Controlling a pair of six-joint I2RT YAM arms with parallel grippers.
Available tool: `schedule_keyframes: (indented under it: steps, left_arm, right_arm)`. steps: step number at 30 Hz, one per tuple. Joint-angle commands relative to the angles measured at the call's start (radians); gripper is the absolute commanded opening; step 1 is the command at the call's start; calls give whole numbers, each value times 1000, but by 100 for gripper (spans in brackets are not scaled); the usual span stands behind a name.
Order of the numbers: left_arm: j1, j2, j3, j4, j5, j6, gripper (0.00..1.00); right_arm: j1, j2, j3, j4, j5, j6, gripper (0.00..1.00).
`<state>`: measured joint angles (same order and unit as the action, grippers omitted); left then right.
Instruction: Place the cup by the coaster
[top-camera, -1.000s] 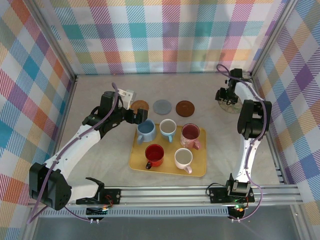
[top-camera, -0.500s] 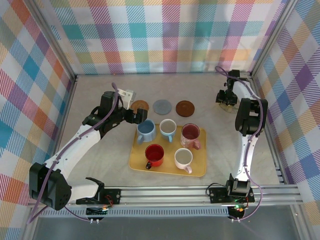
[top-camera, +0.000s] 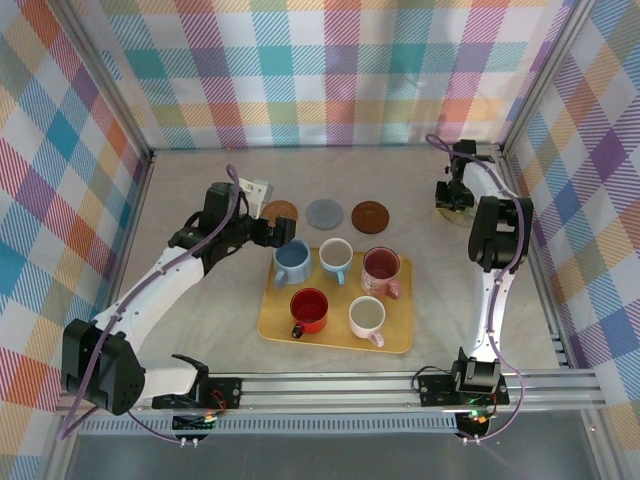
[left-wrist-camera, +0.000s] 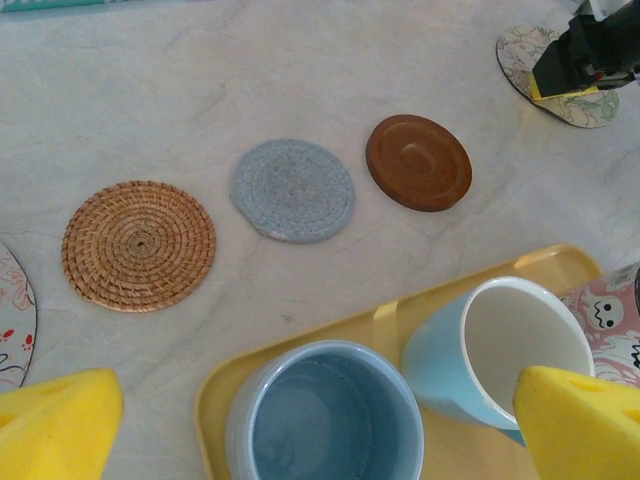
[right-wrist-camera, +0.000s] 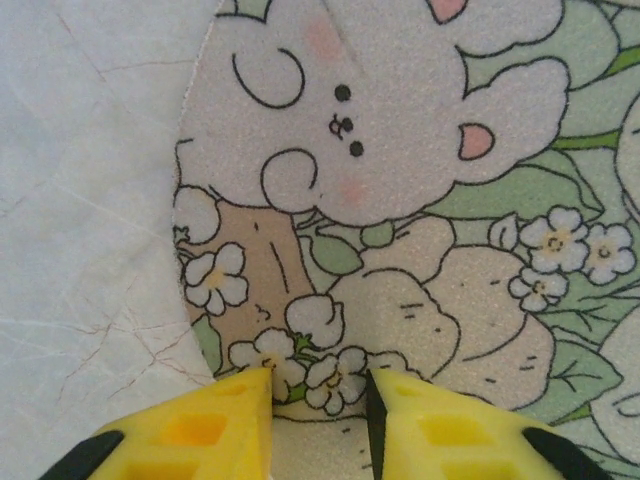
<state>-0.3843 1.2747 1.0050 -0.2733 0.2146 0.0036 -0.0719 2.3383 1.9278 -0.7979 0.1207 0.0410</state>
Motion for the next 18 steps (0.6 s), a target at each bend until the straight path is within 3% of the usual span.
schedule_keyframes:
  steps: [1,11,13,18]
  left_arm:
    - [-13,10,32,36,-11,-17,100]
    - [-13,2,31,25,-18,-6,100]
    - [-13,3,32,26,-18,-5,100]
    - [-14,5,36,28,-21,-8,100]
  right_arm:
    - [1,-4,-45,-40,-9,-3,27]
    - [3,-70,-106,-18,-44,10,7]
    - [5,-81,-115,-14,-48,8,8]
    - [10,-100,-118,1,-57,-4,26]
